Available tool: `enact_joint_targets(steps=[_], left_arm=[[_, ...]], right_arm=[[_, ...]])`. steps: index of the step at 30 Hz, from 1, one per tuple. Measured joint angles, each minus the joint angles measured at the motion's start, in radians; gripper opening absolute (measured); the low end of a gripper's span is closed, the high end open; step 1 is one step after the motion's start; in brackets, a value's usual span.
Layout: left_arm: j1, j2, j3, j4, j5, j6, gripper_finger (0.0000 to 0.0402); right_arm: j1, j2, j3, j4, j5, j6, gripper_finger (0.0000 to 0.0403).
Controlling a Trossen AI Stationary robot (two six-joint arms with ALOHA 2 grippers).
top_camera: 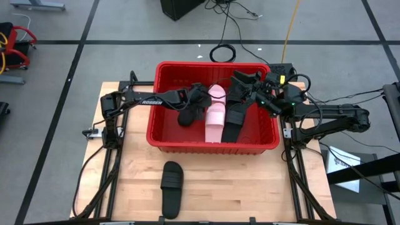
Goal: Pick and place slides into bin
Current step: Put the black slide into the red bin
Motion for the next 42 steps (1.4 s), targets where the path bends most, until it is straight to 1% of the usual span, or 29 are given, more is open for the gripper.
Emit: enact_joint_targets(steps=[5,9,14,16,20,23,27,30,35,40,42], left_arm=[[0.006,0.000,0.000,-0.008,0.000,-0.013,0.0184],[0.004,0.000,0.001,-0.102,0.027,-0.007,0.0184],[-0.001,0.000,0.001,-0.212,0.021,0.009,0.0184],[0.004,0.000,0.001,-0.205,0.019,0.026,0.0184],[0.019,0.000,0.001,-0.134,-0.018,0.032,0.0184],[0.036,-0.001,0.001,-0.104,-0.012,0.032,0.0184],[0.050,0.006,0.001,-0.105,-0.006,0.032,0.0184],[0.051,0.010,0.000,-0.167,-0.007,0.045,0.0184],[0.051,0.018,0.000,-0.197,-0.011,0.050,0.0184],[0.051,0.018,0.000,-0.143,-0.054,0.046,0.0184],[0.051,0.018,0.000,-0.123,-0.052,0.046,0.0184]], right_arm=[[0.000,0.000,0.000,-0.006,0.000,0.001,0.0201],[0.000,0.000,0.000,-0.024,0.000,0.018,0.0201],[0.000,0.000,0.000,-0.031,0.000,0.019,0.0201],[0.000,0.000,0.000,-0.035,0.000,0.019,0.0201],[0.000,0.000,0.000,-0.036,0.000,0.018,0.0201],[0.000,0.000,0.000,-0.036,0.000,0.018,0.0201],[0.000,0.000,0.000,-0.036,0.000,0.018,0.0201],[0.000,0.000,0.000,-0.037,0.000,0.018,0.0201],[0.000,0.000,0.000,-0.060,0.000,0.018,0.0201],[0.000,0.000,0.000,-0.067,0.000,0.018,0.0201],[0.000,0.000,0.000,-0.067,0.000,0.018,0.0201]])
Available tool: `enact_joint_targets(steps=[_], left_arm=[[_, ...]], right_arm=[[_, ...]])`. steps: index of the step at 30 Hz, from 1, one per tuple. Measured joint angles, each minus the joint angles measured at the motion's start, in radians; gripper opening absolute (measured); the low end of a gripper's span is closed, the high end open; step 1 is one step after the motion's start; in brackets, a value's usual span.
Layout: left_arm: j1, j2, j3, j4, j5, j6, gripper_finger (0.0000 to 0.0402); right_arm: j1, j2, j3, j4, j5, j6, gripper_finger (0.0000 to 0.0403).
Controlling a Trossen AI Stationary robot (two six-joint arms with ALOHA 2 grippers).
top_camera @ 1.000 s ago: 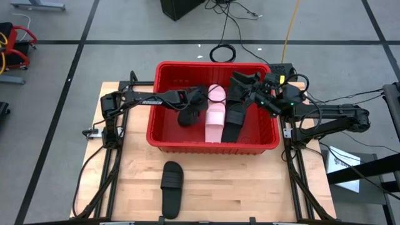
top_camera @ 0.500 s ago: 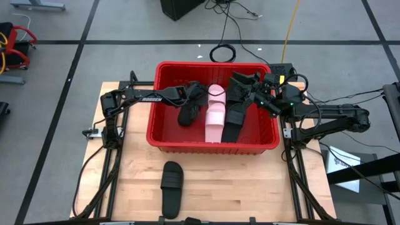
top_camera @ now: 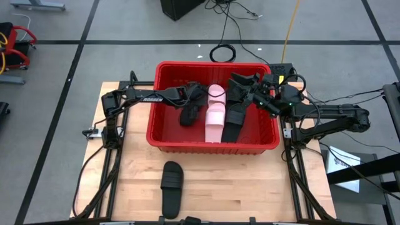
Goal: Pick and place slides into bin
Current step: Put the black slide into the red bin
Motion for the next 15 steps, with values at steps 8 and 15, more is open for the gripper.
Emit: enact_joint_targets(steps=[8,15], left_arm=[[-0.001,0.000,0.000,0.069,0.028,-0.048,0.0184],[-0.003,0.000,0.000,0.083,0.028,-0.080,0.0184]], right_arm=[[0.000,0.000,0.000,0.000,0.000,0.004,0.0201],[0.000,0.000,0.000,0.000,0.000,0.004,0.0201]])
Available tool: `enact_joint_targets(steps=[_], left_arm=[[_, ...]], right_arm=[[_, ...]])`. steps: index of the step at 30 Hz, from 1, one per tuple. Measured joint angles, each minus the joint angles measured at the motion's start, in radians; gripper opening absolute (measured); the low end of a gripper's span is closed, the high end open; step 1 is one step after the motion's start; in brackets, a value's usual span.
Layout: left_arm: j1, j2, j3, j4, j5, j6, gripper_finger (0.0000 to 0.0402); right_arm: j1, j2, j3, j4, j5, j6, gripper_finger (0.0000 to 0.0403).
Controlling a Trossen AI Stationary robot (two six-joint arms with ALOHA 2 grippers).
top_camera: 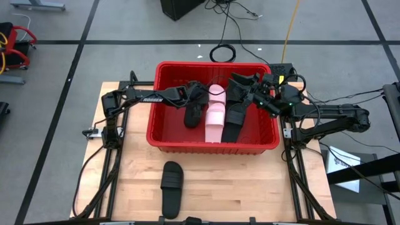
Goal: Pick and place slides into bin
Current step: Put the black slide into the red bin
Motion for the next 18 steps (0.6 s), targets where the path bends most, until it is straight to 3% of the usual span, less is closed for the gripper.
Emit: enact_joint_targets(steps=[9,18], left_arm=[[0.000,0.000,0.000,0.042,0.015,-0.082,0.0184],[0.001,0.000,0.000,-0.102,0.052,0.028,0.0184]], right_arm=[[0.000,0.000,0.000,0.000,0.000,0.000,0.0201],[0.000,0.000,0.000,0.000,0.000,0.000,0.0201]])
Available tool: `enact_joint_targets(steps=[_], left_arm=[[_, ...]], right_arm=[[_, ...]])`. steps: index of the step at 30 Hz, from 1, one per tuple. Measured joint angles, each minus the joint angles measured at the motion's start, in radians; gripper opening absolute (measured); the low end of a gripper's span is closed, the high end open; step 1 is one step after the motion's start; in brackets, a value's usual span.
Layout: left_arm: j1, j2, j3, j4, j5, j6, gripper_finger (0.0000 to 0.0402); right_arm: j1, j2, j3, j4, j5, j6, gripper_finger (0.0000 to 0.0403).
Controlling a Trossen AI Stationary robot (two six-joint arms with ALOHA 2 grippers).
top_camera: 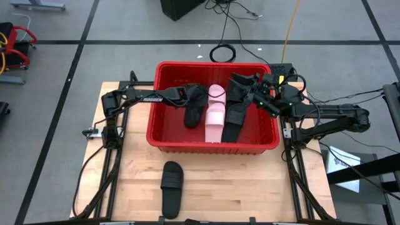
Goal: Pick and place slides into bin
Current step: Put the black slide into the red bin
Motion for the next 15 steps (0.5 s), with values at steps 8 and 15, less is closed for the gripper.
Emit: enact_joint_targets(steps=[8,15], left_arm=[[0.006,0.000,0.000,0.027,-0.107,0.054,0.0184],[0.012,0.007,0.000,0.105,-0.105,-0.047,0.0184]], right_arm=[[0.000,0.000,0.000,-0.011,0.000,-0.003,0.0201],[0.000,0.000,0.000,-0.036,0.000,0.001,0.0201]])
